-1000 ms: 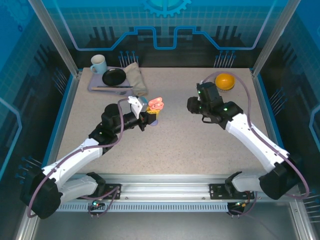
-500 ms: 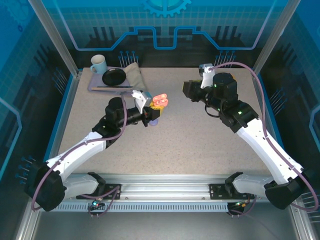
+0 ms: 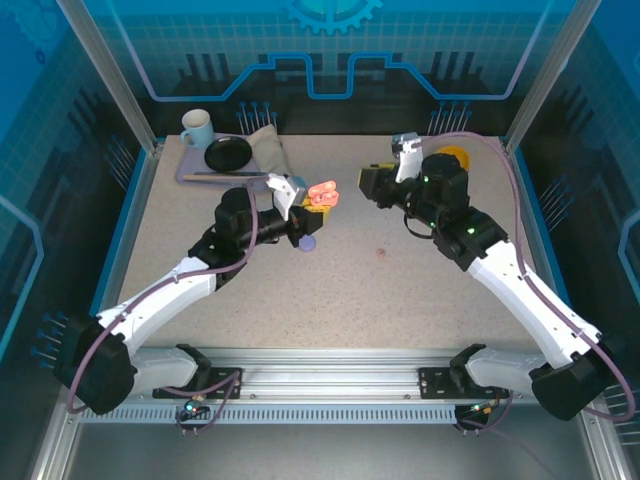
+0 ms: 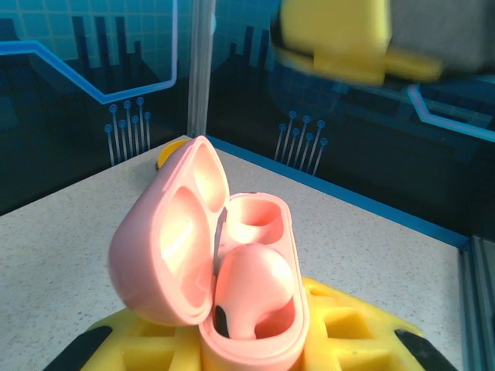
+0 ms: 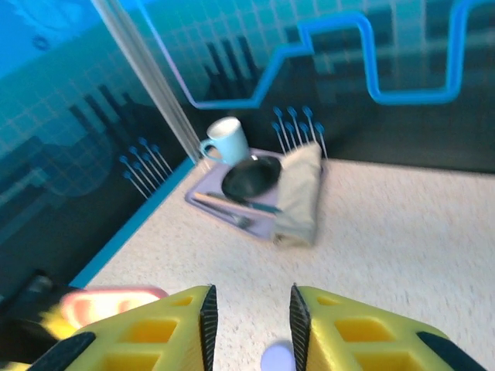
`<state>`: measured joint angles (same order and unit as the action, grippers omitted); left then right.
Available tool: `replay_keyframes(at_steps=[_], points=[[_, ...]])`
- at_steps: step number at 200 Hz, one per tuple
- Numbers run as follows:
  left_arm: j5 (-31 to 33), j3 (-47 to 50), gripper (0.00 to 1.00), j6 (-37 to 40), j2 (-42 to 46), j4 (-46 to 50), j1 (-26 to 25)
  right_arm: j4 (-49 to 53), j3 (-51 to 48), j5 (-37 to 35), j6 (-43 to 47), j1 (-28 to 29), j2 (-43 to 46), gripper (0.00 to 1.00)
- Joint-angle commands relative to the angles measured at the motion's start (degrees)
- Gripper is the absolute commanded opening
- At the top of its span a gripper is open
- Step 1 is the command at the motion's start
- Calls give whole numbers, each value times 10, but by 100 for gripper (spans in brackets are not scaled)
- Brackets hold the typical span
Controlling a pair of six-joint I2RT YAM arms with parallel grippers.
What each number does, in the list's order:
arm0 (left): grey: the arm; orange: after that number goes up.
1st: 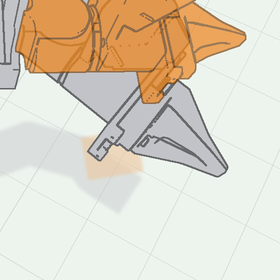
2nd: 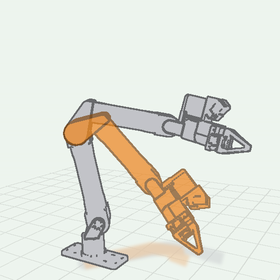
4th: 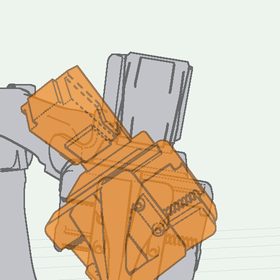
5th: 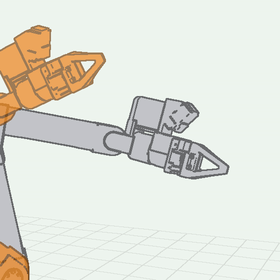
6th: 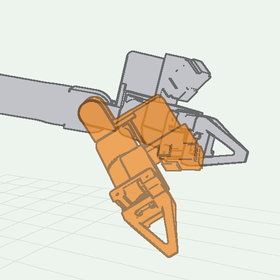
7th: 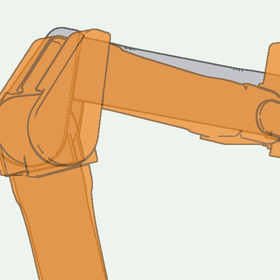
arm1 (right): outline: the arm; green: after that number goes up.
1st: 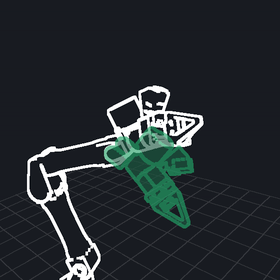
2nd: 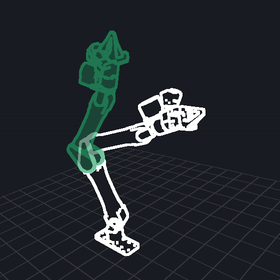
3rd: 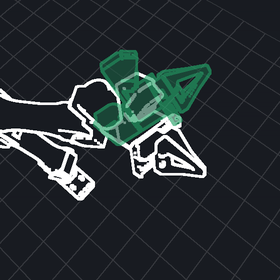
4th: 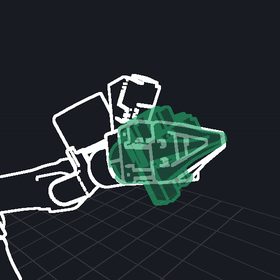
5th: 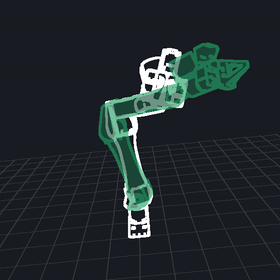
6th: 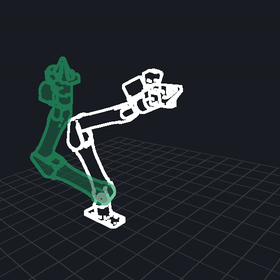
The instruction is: Insert the wireless bluetooth earbuds into the charging case
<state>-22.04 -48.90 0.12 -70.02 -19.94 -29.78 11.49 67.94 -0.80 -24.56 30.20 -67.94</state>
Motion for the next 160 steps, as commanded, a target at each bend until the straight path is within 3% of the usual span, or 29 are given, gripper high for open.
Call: replay_keyframes(at_steps=[1,29,40,69,104,160], points=[[35,16,0,10,23,-14,-2,17,-67,-48,-56,-19,-16,36],[39,22,0,7,28,-15,-2,55,-136,-81,-94,-50,-40,48],[40,23,0,7,30,-15,-1,80,-152,-99,-118,-69,-50,58],[42,27,0,6,36,-19,-2,122,-157,-110,-143,-130,-101,70],[41,35,0,2,39,-26,-2,150,-120,-114,-131,-150,-177,70],[42,39,0,0,41,-34,-2,134,-103,-61,-125,-159,-265,69]])
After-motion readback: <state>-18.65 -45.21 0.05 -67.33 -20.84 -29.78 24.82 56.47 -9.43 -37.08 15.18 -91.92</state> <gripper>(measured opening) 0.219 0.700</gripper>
